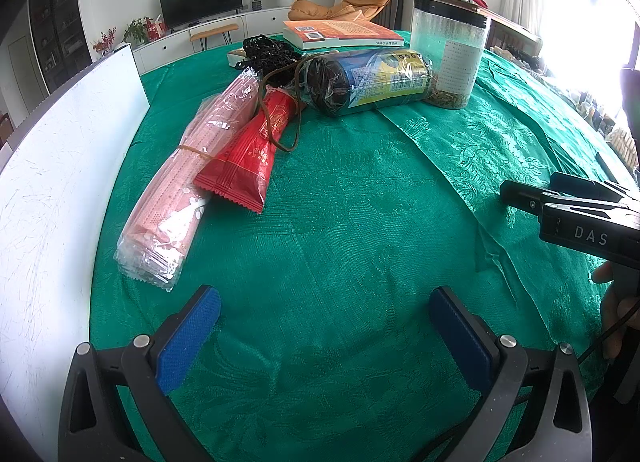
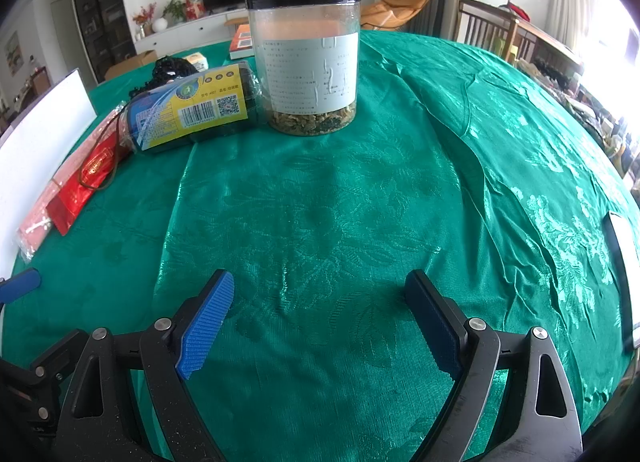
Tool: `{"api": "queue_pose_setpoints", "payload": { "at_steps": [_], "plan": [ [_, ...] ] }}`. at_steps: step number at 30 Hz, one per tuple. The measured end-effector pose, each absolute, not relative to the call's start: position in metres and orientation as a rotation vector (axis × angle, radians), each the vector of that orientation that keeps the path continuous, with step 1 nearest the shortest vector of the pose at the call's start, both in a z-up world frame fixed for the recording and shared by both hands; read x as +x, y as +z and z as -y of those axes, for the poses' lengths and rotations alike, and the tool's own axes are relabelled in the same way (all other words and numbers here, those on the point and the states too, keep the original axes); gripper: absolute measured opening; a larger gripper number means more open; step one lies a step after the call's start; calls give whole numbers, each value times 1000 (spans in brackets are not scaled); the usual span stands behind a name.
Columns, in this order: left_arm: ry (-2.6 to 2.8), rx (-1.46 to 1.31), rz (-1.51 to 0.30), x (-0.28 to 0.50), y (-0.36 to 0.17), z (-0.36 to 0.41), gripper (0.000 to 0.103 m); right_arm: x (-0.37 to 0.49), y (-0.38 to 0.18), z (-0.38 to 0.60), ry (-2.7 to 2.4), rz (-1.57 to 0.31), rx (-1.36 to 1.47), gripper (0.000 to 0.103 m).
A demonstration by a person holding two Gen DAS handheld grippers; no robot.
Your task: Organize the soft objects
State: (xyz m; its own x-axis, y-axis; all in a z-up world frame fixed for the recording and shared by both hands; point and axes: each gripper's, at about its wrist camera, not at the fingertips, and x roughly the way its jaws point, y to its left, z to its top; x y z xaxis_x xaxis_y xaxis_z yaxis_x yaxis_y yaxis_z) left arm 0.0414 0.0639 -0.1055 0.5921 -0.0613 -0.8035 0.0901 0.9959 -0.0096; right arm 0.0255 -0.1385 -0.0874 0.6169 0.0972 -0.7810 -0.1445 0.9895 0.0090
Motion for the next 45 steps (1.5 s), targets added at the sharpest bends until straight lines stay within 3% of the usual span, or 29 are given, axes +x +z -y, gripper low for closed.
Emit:
{"api": "queue_pose_setpoints", "payload": {
  "at_steps": [33,41,45],
  "plan": [
    [-107,50,-934,37,-103,-78,103,27,-85,141,159,-900,-35,90],
    [-105,47,-932,37,-104,-78,103,68,-17,98,468,-814,236,90],
    [-105,46,-932,37,-104,-78,103,87,4,30,498,-721,-81,90]
  ]
}}
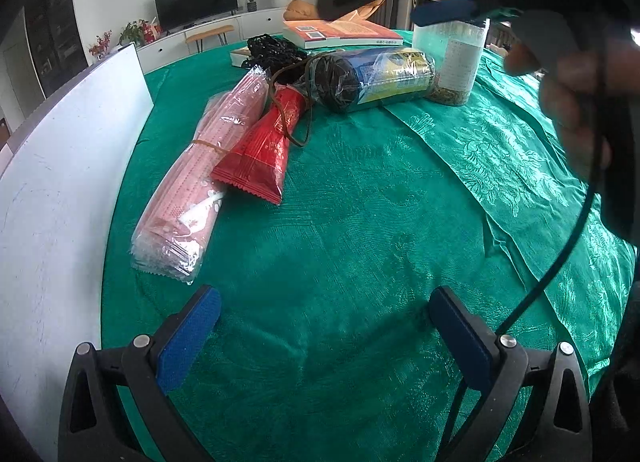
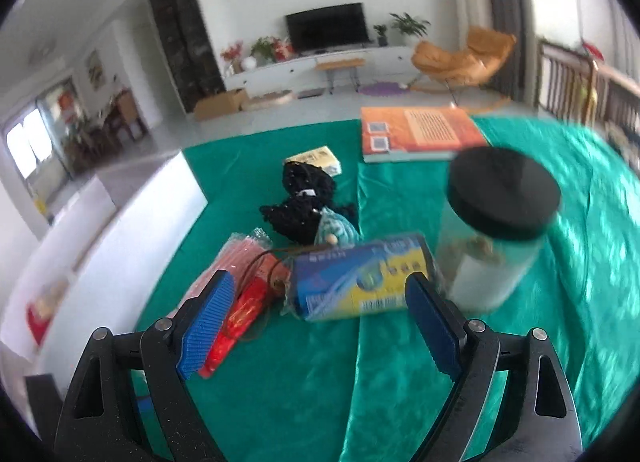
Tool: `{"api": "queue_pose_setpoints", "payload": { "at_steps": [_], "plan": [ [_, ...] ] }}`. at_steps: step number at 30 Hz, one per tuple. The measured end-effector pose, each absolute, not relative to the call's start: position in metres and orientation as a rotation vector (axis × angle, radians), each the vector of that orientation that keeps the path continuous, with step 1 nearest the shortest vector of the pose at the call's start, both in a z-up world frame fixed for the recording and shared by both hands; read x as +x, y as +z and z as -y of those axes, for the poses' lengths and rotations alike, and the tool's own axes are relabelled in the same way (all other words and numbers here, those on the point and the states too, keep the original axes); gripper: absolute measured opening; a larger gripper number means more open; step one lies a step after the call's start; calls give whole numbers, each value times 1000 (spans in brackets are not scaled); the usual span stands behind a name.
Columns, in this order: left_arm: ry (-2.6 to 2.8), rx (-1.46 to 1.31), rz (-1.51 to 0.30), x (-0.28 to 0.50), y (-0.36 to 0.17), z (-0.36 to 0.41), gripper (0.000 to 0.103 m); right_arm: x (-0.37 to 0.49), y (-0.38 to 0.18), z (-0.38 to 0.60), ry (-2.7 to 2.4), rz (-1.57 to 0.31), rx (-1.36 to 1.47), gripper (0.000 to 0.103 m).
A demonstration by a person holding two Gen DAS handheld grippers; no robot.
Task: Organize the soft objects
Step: 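Move the right gripper toward the blue-and-yellow roll beside the jar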
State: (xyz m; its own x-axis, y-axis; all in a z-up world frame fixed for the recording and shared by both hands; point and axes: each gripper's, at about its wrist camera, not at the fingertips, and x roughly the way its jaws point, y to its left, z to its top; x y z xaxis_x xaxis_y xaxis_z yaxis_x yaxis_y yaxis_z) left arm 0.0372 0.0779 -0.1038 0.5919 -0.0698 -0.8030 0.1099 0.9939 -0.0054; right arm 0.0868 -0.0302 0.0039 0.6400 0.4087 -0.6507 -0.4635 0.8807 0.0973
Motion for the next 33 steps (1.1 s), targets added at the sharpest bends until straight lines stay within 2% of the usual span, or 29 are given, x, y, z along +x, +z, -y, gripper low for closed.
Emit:
{"api": "queue_pose_setpoints", "payload": {
  "at_steps": [2,4,8,10,12,13,14,17,18,19,20,22,27,29,30,31,32,33],
  "plan": [
    [-105,46,-932,37,-104,-78,103,95,-1,0,526,-737,-251,88],
    [-105,45,-931,37,-104,-78,103,102,-3,-9,541,-747,-292,88],
    [-102,45,-931,38,-104,-77,103,105,-15,-10,738,-959,-23,87],
    [-103,44,-931,39,-104,-76,103,103,-30,-24,760,-1055,-10,86],
    [-102,45,-931,39,-104,-76,103,106,-45,-38,753,-1117,-44,66],
    [-102,45,-931,39,-104,-76,103,111,-53,-43,757,-1152,-47,40],
    [-102,44,-931,38,-104,-77,103,117,-62,-45,754,-1192,-29,35],
    [-97,40,-930,39,-104,-76,103,133,-77,-34,774,-1245,103,40],
    [-97,42,-930,40,-104,-75,103,136,-78,-29,785,-1251,129,38],
    [-97,41,-930,40,-104,-75,103,135,-79,-24,788,-1249,131,28],
    [-98,40,-930,39,-104,-75,103,134,-79,-19,783,-1247,105,10],
    [-98,40,-929,40,-104,-75,103,128,-77,-9,779,-1261,43,6],
    [-95,40,-929,40,-104,-74,103,109,-62,51,747,-1291,-126,6],
    [-94,39,-929,40,-104,-74,103,110,-54,78,711,-1299,-135,13],
    [-94,39,-929,40,-104,-75,103,113,-50,89,692,-1294,-110,18],
    [-94,38,-929,40,-104,-74,103,116,-46,93,687,-1287,-81,37],
    [-94,39,-929,40,-104,-74,103,120,-42,93,696,-1277,-55,50],
    [-94,38,-929,40,-104,-75,103,124,-38,88,716,-1263,-30,51]
  ]
}}
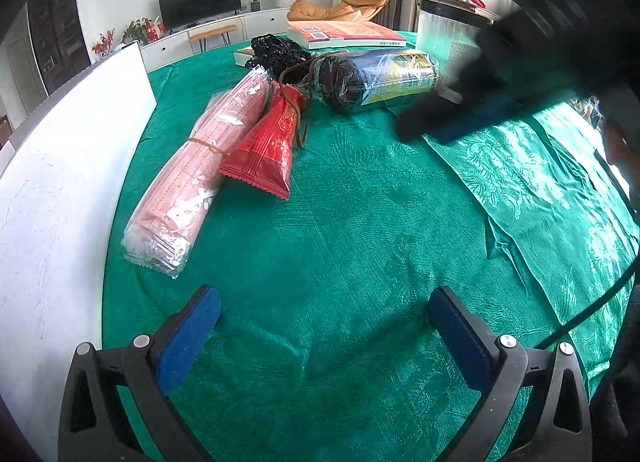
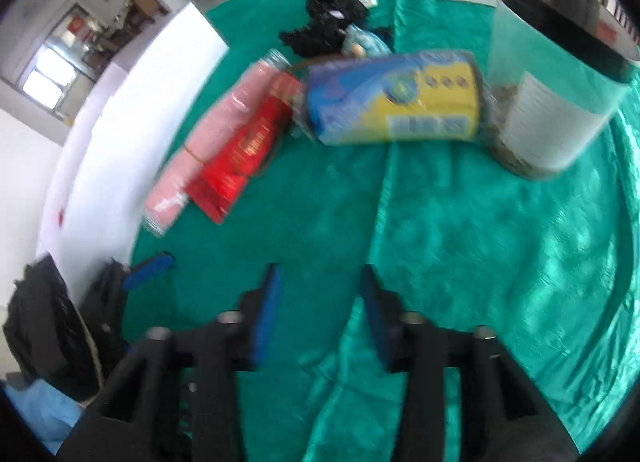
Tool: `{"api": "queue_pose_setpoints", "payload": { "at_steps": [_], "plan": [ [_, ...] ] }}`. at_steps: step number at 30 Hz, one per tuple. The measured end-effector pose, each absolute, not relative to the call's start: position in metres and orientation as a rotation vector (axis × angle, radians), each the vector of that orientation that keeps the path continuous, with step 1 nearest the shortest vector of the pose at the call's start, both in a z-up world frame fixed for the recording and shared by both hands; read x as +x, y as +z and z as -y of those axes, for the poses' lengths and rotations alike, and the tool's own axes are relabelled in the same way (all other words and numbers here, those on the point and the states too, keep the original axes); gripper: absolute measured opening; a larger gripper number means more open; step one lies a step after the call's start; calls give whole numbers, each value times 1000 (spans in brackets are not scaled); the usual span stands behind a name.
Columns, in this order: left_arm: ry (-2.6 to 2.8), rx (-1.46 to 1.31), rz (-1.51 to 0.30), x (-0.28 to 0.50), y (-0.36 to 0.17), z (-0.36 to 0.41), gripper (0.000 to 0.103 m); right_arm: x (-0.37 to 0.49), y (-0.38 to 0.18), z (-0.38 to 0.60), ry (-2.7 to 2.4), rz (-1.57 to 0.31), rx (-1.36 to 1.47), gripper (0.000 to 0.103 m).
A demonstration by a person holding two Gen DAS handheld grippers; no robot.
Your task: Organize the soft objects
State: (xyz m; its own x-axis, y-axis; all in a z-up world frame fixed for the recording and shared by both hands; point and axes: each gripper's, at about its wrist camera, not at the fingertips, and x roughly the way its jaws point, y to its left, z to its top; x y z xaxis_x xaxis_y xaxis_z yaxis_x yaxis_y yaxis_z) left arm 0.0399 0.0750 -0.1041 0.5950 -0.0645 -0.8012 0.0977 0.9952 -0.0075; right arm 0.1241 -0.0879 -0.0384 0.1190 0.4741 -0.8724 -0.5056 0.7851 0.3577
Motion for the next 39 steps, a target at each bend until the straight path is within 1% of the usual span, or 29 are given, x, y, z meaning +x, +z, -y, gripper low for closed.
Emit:
{"api": "queue_pose_setpoints", "payload": {
  "at_steps": [4,7,9,10,11,12,13,14,19,22,23,24,25,28,30,31,32,33,36,37,39],
  "plan": [
    [-94,39,-929,40,-104,-75,103,137,-35,37,817,-1271,77,51],
    [-95,38,-929,40,-104,-76,103,156,-42,-6,782,-1287,3,50],
    [-96,38,-928,40,-104,-76,103,161,-49,-17,701,-1290,-65,51],
    [-96,38,-928,40,-104,-76,103,163,-52,-16,693,-1278,-79,48],
    [-97,38,-928,41,-104,-75,103,163,-50,-11,697,-1262,-80,34],
    [-97,38,-928,41,-104,-75,103,163,-50,-4,705,-1268,-92,27],
    [-97,38,-928,41,-104,-75,103,158,-48,7,710,-1273,-115,3],
    [-97,38,-928,41,-104,-74,103,151,-52,11,693,-1285,-154,5],
    [-97,38,-927,41,-104,-73,103,126,-43,90,695,-1297,-325,5],
    [-95,39,-928,42,-104,-73,103,126,-34,138,674,-1303,-307,12],
    [-95,39,-928,41,-104,-72,103,129,-29,150,657,-1282,-281,30],
    [-95,39,-928,41,-104,-72,103,129,-24,160,642,-1254,-245,41],
    [-95,39,-928,41,-104,-72,103,134,-17,176,633,-1219,-183,50],
    [-96,38,-928,41,-104,-72,103,160,-3,203,606,-1155,44,50],
    [-96,39,-928,41,-104,-72,103,167,9,204,551,-1098,122,64],
    [-96,38,-928,42,-104,-71,103,164,18,196,540,-1074,160,66],
    [-95,39,-928,41,-104,-72,103,163,28,191,560,-1045,172,66],
    [-95,39,-928,41,-104,-72,103,164,39,178,594,-996,121,66],
    [-96,38,-928,41,-104,-71,103,160,63,129,614,-803,-224,66],
    [-97,36,-927,42,-103,-71,103,165,60,119,631,-804,-267,66],
    [-100,32,-925,40,-104,-75,103,185,48,111,688,-880,-284,65]
  ]
}}
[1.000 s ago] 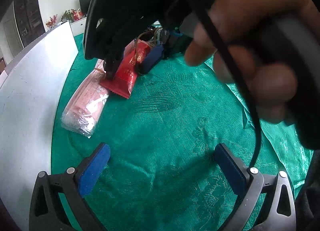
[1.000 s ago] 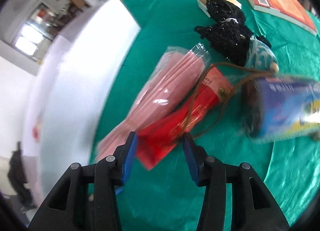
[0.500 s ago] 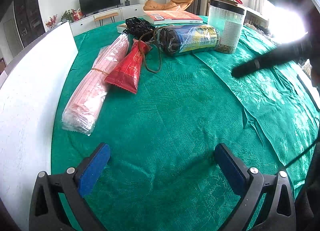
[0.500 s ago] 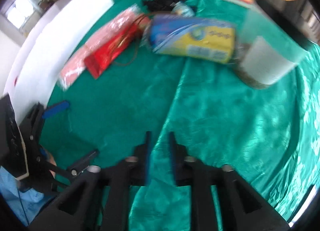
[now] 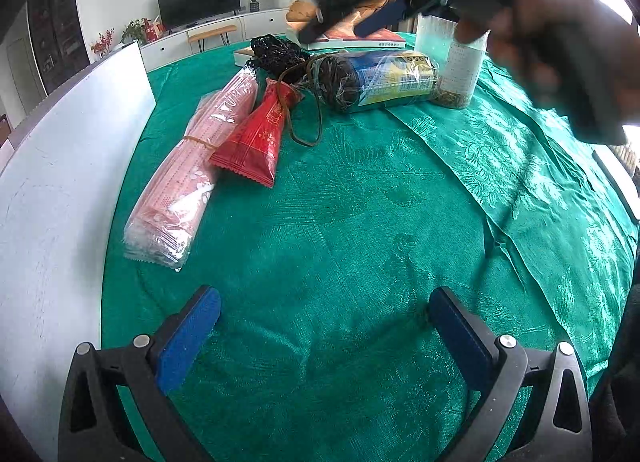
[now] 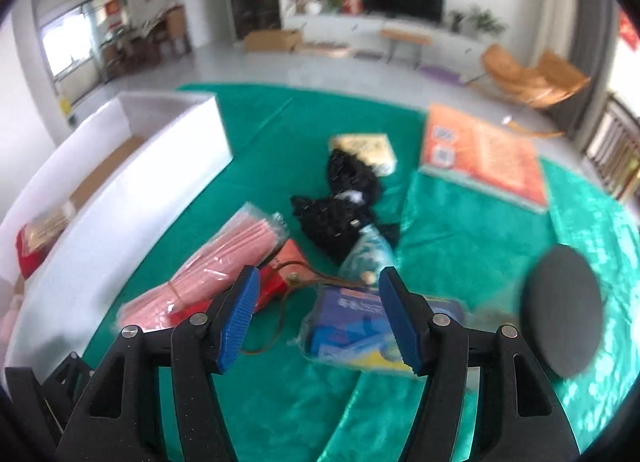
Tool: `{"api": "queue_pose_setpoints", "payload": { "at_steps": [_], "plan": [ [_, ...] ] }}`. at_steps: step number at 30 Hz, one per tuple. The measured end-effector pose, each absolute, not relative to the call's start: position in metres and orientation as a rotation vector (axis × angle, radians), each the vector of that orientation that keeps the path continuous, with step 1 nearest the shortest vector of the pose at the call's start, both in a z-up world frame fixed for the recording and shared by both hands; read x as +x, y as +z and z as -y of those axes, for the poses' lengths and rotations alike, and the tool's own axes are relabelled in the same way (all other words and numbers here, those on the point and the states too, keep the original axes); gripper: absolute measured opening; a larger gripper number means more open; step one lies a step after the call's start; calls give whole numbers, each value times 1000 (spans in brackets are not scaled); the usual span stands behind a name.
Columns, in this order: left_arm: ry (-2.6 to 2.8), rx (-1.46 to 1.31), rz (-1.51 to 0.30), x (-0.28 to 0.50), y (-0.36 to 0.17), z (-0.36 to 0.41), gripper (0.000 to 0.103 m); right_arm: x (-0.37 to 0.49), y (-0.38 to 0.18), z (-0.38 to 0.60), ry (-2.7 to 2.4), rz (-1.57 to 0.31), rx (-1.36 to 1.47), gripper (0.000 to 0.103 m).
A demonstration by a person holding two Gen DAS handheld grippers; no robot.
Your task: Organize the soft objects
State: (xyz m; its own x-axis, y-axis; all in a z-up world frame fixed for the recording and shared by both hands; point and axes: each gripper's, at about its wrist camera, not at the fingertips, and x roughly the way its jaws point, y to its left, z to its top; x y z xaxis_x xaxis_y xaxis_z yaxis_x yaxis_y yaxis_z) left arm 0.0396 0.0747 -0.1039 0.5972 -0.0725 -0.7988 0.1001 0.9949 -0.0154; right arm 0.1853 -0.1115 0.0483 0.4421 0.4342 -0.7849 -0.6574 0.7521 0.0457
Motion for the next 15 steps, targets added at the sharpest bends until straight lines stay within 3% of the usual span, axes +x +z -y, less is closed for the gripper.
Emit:
{"api": "queue_pose_setpoints", "payload": {
  "at_steps": [4,6,9,12,15],
  "plan": [
    [-108,20,-921,40,-104,-76,103,191,19,102,660,-951,-378,67],
    [-111,13,-918,38,-104,-77,103,170,33,121,752,-1043,-309,75],
    [-109,13,-918,39,-104,-77,103,150,54,127,914,-1210,-225,73],
    [-106,22,-921,39,-105,-77,103,125,71,140,838,-1038,-524,74],
    [-101,32,-924,39,-105,-75,103,90,44,101,775,-834,-926,74]
  ]
}}
